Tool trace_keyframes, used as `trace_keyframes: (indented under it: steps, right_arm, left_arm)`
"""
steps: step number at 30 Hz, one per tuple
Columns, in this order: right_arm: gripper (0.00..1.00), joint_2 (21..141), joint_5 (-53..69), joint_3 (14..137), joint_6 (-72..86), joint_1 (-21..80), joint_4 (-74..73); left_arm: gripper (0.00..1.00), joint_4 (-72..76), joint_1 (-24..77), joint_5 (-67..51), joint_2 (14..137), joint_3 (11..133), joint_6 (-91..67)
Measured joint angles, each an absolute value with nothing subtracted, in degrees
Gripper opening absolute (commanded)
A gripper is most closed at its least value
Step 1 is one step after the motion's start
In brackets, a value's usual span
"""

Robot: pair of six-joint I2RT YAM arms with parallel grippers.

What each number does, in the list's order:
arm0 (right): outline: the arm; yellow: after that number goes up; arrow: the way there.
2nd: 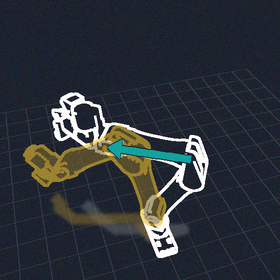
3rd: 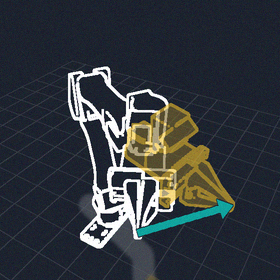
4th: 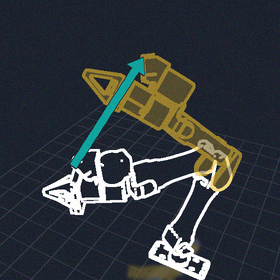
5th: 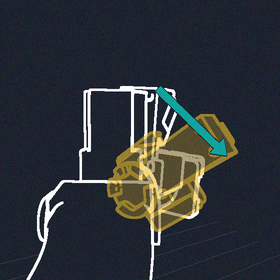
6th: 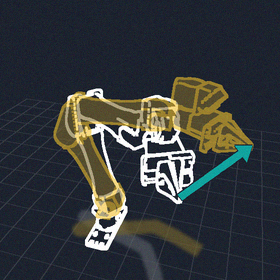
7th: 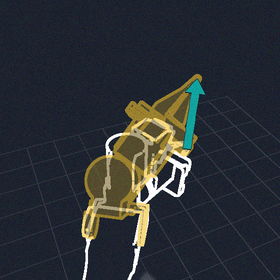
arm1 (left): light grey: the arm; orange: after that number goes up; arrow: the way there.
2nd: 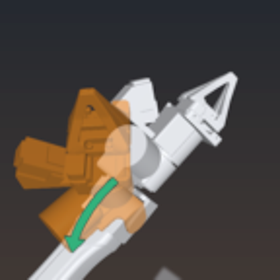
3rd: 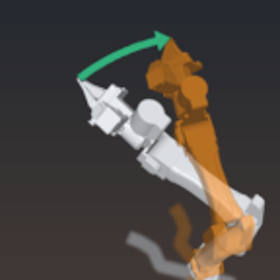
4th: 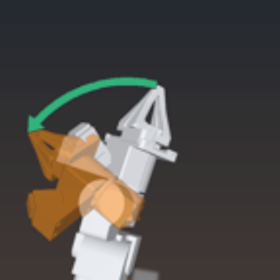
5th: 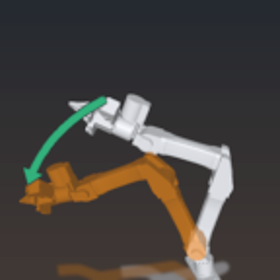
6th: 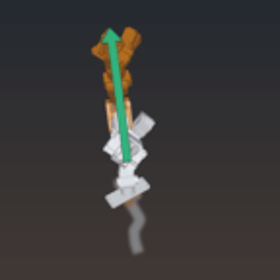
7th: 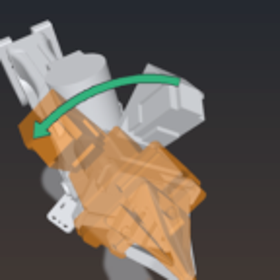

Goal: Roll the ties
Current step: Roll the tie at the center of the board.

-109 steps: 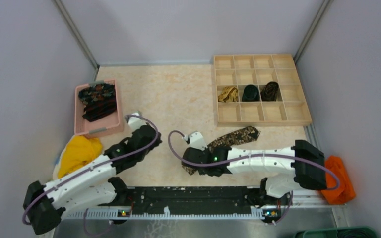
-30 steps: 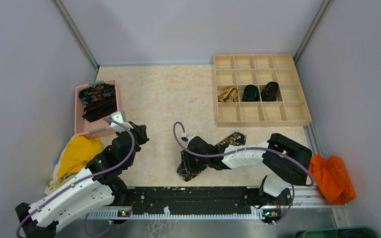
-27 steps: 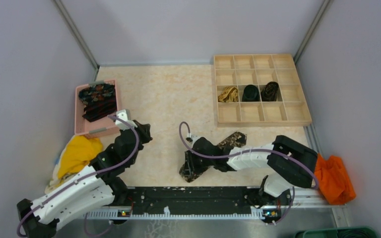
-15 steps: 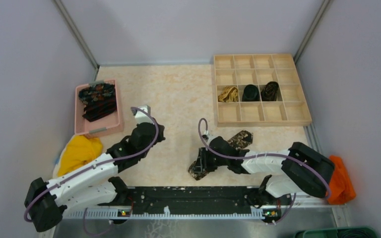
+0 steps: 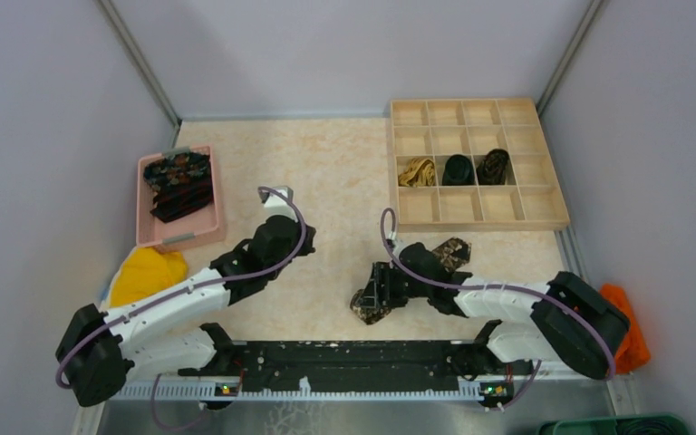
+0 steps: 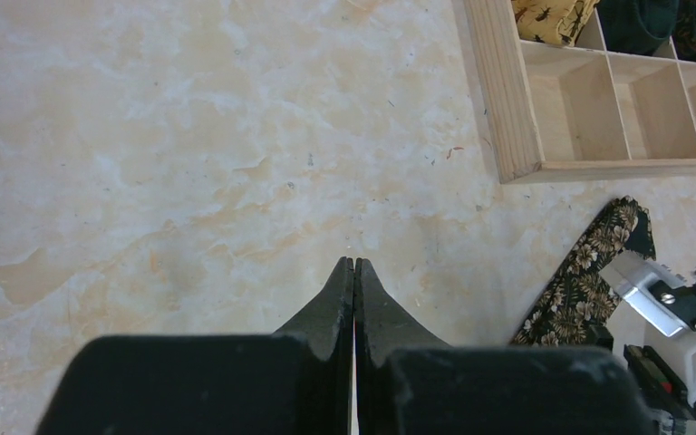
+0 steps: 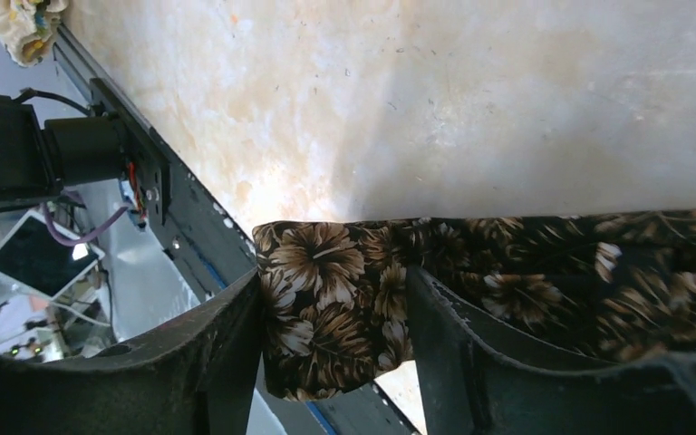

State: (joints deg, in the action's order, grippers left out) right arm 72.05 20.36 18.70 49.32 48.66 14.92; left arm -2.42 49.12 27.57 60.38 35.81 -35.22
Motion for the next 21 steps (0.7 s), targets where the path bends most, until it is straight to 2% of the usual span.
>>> trace_keyframes:
  steps: [8,21]
  right_arm:
    - [0.62,61.5,13.9,20.5,45.4,48.6,1.2]
    - [0.55,61.1,2.3,23.7,41.2,48.6,-12.1]
  left_arm:
    - [0.00,-1.5,49.1,26.0,61.6,35.9,-34.8]
    - [0.00,0.2,49.1,24.3,64.2,35.9,-33.8]
